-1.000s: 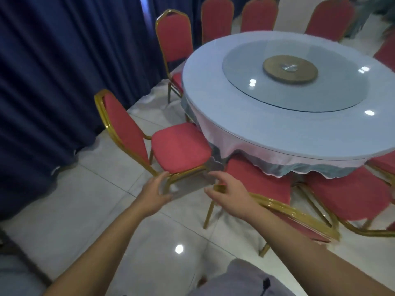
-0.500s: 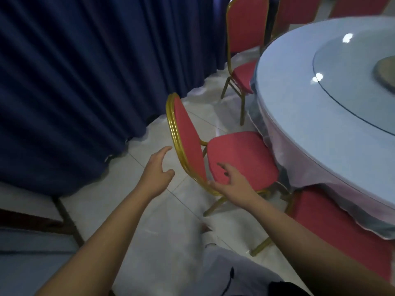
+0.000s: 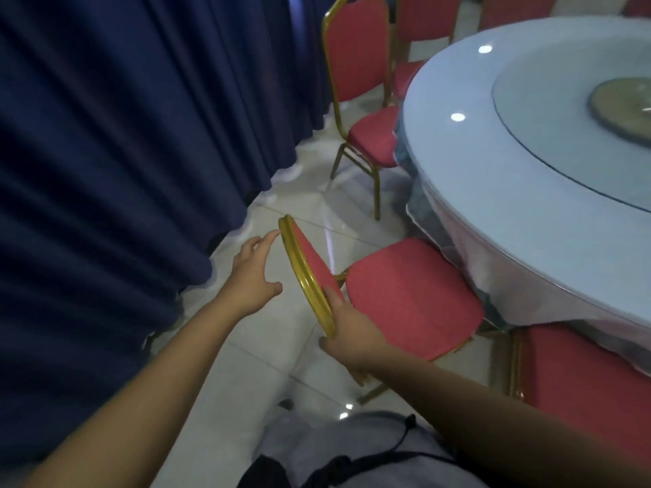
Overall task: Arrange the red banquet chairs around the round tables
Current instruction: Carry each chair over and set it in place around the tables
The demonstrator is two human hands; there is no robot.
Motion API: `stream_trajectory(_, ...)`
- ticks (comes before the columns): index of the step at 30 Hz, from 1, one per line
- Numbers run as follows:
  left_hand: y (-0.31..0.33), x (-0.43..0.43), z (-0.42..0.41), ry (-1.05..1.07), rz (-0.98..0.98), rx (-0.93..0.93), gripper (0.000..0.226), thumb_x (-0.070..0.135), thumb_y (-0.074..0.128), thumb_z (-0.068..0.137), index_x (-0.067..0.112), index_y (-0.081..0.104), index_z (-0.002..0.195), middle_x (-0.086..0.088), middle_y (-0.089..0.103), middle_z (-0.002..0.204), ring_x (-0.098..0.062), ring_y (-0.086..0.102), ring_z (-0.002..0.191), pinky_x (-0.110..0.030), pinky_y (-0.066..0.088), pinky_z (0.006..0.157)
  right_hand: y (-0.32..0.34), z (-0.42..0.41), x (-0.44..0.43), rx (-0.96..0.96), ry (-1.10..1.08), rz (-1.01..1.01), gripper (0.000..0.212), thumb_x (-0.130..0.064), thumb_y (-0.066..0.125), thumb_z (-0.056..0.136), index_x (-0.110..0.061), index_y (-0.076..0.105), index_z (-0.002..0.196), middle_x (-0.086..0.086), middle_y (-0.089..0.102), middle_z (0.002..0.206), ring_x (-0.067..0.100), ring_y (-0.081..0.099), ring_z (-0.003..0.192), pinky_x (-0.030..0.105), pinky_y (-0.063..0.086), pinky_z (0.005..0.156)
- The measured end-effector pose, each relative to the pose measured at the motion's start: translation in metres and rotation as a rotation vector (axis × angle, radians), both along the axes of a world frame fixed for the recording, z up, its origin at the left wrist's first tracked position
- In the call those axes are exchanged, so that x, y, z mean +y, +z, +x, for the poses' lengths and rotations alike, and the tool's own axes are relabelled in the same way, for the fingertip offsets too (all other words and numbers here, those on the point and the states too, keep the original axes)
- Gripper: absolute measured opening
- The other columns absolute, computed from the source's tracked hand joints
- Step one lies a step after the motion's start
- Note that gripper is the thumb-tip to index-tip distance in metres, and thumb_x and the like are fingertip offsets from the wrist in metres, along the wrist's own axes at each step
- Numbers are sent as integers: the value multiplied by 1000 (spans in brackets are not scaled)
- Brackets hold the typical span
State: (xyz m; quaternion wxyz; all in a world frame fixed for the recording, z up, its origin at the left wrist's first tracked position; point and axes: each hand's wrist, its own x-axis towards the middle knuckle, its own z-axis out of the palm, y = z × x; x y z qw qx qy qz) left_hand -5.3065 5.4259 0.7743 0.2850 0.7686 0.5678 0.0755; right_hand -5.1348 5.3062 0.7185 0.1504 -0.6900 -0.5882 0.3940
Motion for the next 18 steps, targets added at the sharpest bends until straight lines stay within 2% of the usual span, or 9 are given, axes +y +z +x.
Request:
stream_trajectory(3,-12,59,8,-201,12,118,97,13,76,80,45,17,151,2,8,161,-27,15,145,-39,28,112,-3,-2,4,10,-69,-68,103,-19,65,75,-38,3,155,11,54,124,29,56,100,31,40,75)
stream_trajectory(6,-21,99,14,-396,-16,166,75,16,79,77,39,41,138,2,18,156,-25,16,143,-41,29,113,2,-13,-10,74,-250,-71,92,-13,59,76,-49,18,150,0,59,118,16,56,90,27,41,72)
stream_trajectory(7,-24,110,16,-465,0,153,61,18,80,75,37,50,125,1,29,149,-25,22,139,-42,33,111,2,-19,-15,72,-331,-72,86,-13,57,77,-54,25,146,-4,62,112,13,57,86,26,42,70)
stream_trajectory(9,-27,124,22,-588,53,94,38,25,82,71,30,57,99,5,49,122,-25,39,125,-42,41,100,3,-32,-24,38,-523,-78,74,-15,57,77,-57,40,136,-13,62,92,11,57,77,28,44,64)
stream_trajectory(11,-29,129,32,-681,76,62,36,35,84,67,25,57,89,8,49,101,-23,45,111,-41,44,91,5,-44,-30,-2,-720,-68,52,-17,61,78,-46,61,121,-15,61,84,12,58,78,30,46,65)
stream_trajectory(13,-33,125,38,-744,100,89,42,48,83,65,26,56,88,5,44,97,-21,42,105,-40,42,90,7,-54,-38,-121,-879,-17,29,-22,65,79,-34,69,105,-13,62,85,15,59,83,37,50,69)
stream_trajectory(14,-36,122,40,-774,121,97,42,53,80,64,27,55,87,4,42,95,-22,41,102,-39,41,88,7,-59,-43,-203,-936,4,25,-24,66,80,-32,70,104,-10,63,92,17,59,89,39,51,73)
stream_trajectory(16,-42,114,41,-830,139,87,42,57,77,67,28,52,85,3,41,93,-24,41,97,-39,40,86,3,-68,-53,-295,-1039,12,29,-23,68,81,-29,69,109,-7,63,108,20,57,100,42,50,82)
stream_trajectory(18,-47,106,40,-867,139,82,42,58,75,69,29,50,84,2,42,94,-24,43,96,-40,42,85,3,-72,-58,-273,-1137,10,29,-17,68,82,-26,68,110,-3,62,113,23,56,105,44,48,87)
